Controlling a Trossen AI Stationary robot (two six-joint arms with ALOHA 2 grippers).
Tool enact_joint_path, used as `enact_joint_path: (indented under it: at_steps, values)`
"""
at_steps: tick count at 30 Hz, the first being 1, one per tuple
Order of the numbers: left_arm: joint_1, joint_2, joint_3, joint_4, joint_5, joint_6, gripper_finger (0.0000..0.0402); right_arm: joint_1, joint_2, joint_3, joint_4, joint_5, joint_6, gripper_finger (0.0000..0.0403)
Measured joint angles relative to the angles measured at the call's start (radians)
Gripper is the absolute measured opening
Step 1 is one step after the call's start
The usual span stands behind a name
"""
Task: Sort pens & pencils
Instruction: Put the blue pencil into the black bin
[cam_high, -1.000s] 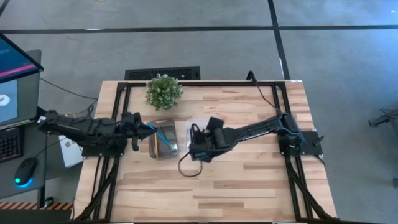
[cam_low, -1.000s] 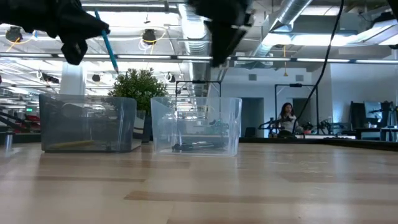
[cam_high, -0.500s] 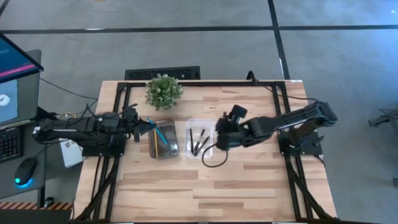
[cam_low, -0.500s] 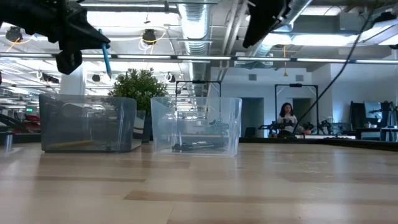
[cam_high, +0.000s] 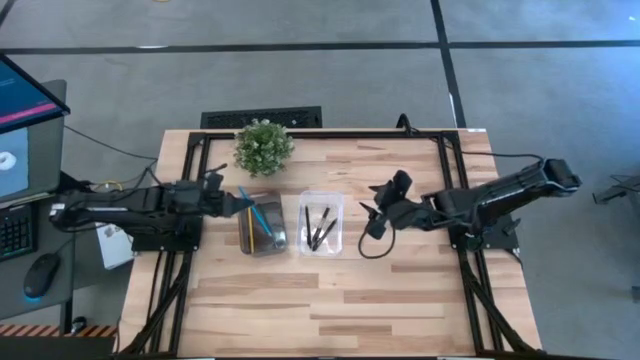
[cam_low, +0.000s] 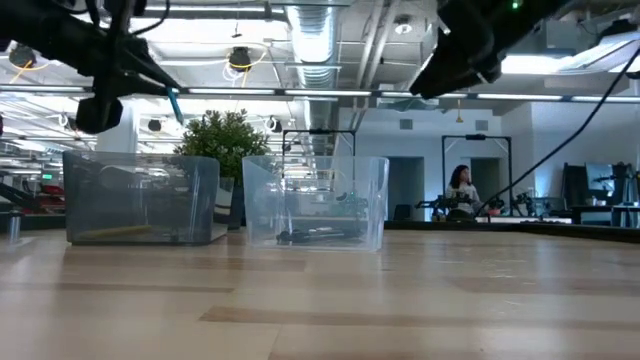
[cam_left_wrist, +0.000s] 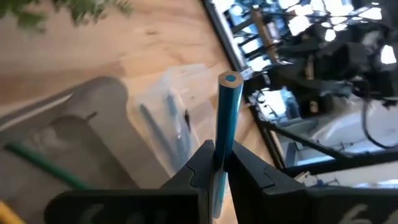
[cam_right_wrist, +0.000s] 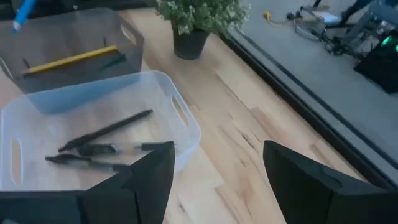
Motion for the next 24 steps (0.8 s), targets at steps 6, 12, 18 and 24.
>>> enact_joint_path:
  at_steps: [6,12,18,24]
  values:
    - [0.0,0.1,0.0,0.0,-0.023,-0.116,0.0018,-0.001,-0.004,-0.055,0.1,-0.002,-0.082,0.0268]
    - [0.0,0.199,0.0,0.0,0.005,-0.246,0.0018,-0.001,0.003,-0.056,0.1,0.001,-0.145,0.0268]
    - [0.0,0.26,0.0,0.003,0.045,-0.344,0.0018,-0.001,0.003,-0.056,0.097,0.001,-0.215,0.0268]
    - [0.0,0.299,0.0,0.004,0.058,-0.433,0.0018,-0.001,0.003,-0.056,0.094,0.0,-0.275,0.0268]
